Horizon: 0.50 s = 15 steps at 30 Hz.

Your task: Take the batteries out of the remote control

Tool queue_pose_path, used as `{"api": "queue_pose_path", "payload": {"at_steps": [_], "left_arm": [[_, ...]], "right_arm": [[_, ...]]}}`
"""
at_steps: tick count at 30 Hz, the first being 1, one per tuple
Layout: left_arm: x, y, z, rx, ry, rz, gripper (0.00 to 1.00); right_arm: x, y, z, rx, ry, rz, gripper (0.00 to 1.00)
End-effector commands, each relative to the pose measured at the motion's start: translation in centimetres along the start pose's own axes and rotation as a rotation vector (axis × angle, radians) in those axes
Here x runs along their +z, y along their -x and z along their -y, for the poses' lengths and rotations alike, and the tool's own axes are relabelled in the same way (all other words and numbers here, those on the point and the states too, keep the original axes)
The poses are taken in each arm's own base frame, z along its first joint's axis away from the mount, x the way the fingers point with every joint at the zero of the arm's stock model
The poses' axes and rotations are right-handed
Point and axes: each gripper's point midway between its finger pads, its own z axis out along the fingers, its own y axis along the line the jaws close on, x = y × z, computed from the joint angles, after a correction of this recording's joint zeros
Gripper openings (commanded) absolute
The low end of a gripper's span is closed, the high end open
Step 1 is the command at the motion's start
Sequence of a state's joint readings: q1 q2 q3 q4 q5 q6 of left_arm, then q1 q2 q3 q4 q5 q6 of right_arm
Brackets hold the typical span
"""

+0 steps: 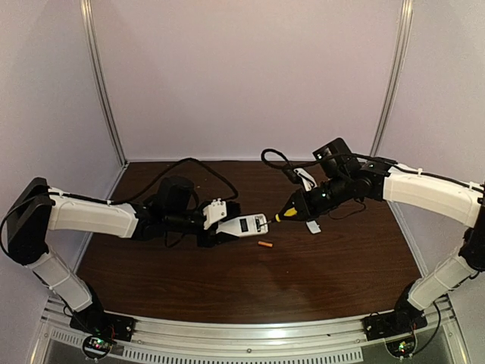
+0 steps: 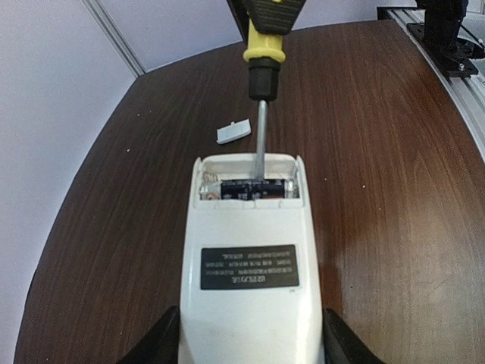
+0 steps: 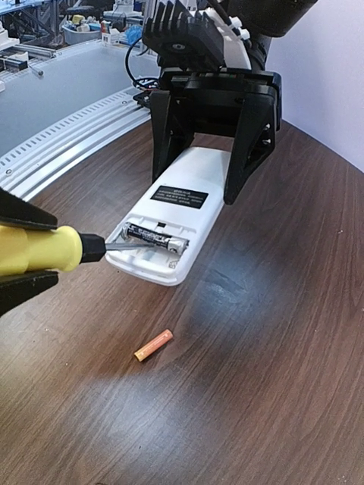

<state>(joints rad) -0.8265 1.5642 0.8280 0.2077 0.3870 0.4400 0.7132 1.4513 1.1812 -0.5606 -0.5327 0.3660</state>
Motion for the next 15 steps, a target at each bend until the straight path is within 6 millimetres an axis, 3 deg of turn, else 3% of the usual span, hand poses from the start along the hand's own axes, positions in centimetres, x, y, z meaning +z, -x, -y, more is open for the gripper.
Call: {"api": "queue_pose_path", "payload": {"at_steps": [1, 7, 15], "left_arm": [[-0.2, 4.0, -0.7, 0.065, -0.006, 0.124, 0.0], [-0.1, 4.1, -0.5, 0.063, -0.02, 0.126, 0.0], [-0.1, 4.1, -0.5, 0.061, -0.021, 0.125, 0.0]], "right_arm": [[-0.7, 1.1, 1.1, -0.018, -0.092, 0.025, 0.0], [-0.8, 1.9, 0.2, -0.03, -0.058, 0.037, 0.0], [-0.2, 1.4, -0.2, -0.023, -0.01, 0.03, 0.0]]}}
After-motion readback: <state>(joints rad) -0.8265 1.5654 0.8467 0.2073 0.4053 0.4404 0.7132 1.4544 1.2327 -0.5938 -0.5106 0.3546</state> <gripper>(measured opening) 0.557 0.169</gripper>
